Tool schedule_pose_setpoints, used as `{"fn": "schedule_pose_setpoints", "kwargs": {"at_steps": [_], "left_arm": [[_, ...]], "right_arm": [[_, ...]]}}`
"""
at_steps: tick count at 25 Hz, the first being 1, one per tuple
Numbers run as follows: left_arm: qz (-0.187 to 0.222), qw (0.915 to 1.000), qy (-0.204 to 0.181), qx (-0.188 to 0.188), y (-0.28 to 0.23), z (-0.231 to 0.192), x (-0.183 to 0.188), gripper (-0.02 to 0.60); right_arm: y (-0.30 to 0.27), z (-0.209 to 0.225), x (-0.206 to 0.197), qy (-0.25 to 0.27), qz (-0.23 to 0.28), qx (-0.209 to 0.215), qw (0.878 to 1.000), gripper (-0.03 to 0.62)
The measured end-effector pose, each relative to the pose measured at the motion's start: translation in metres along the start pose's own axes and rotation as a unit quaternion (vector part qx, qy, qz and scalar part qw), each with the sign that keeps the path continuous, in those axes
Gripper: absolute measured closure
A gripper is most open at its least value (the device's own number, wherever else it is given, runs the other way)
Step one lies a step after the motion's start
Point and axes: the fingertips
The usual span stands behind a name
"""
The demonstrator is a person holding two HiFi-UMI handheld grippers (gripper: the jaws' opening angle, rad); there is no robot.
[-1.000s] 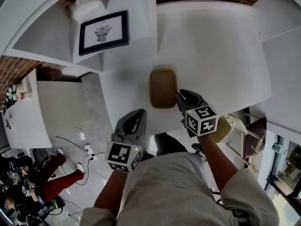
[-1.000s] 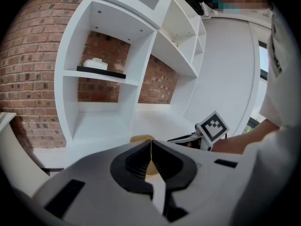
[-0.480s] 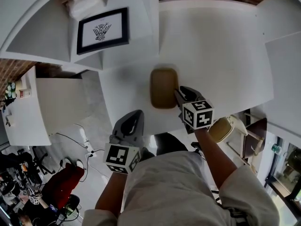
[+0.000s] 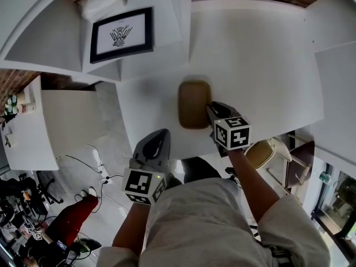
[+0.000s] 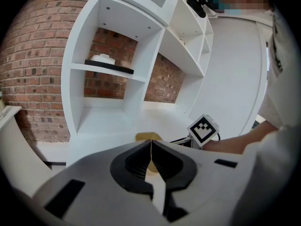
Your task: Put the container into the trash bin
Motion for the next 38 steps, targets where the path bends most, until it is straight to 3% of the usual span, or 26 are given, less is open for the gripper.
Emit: {"fn": "schedule_pose_setpoints", "kwargs": {"at_steps": [8, 38], "left_arm": [[0.000, 1.0000, 0.000, 0.002, -0.001, 0.000, 0.000, 0.565], [0.014, 0.9996, -0.015, -0.021, 0.008, 0.021, 0.000, 0.565]], "right_arm": [[0.000, 0.009, 0.000, -0.001, -0.002, -0.017, 1.000, 0.551], [0.056, 0.001, 0.015, -0.003, 0.062, -0.016, 0.998, 0.560]]}}
Point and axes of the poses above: the fingertips, and each gripper's own axes: y backward along the fingers, z to its right, x out of its top, and after that the axes turned 8 degrees about x, right-handed
